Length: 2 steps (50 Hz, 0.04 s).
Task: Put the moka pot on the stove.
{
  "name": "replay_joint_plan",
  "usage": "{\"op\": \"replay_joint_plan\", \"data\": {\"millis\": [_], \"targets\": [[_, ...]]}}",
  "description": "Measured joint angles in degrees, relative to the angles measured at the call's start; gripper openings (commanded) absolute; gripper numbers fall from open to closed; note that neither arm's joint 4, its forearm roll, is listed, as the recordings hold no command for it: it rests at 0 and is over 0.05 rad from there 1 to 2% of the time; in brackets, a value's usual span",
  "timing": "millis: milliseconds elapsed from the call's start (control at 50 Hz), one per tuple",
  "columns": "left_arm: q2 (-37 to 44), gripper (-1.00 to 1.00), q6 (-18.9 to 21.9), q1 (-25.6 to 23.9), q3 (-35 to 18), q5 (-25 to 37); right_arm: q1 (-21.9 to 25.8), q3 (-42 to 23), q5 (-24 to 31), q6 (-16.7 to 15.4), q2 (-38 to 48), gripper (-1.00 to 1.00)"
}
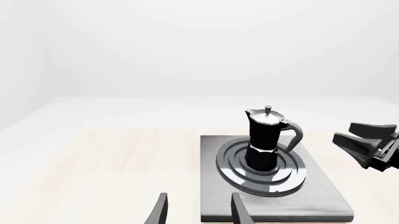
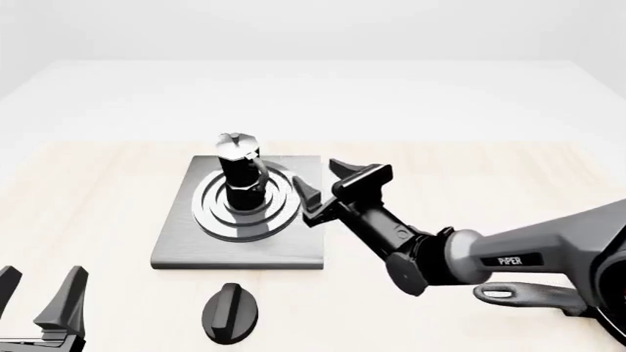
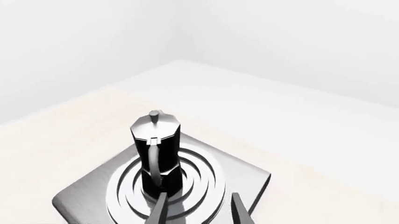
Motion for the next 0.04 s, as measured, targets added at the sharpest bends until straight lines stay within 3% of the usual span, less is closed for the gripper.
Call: {"op": "replay_joint_plan", "data": {"millis": [40], "targets": [[0.0, 1.0, 0.0, 0.0, 0.0, 0.0, -0.22, 0.28, -0.16, 0.07, -0.09, 1.0]]}}
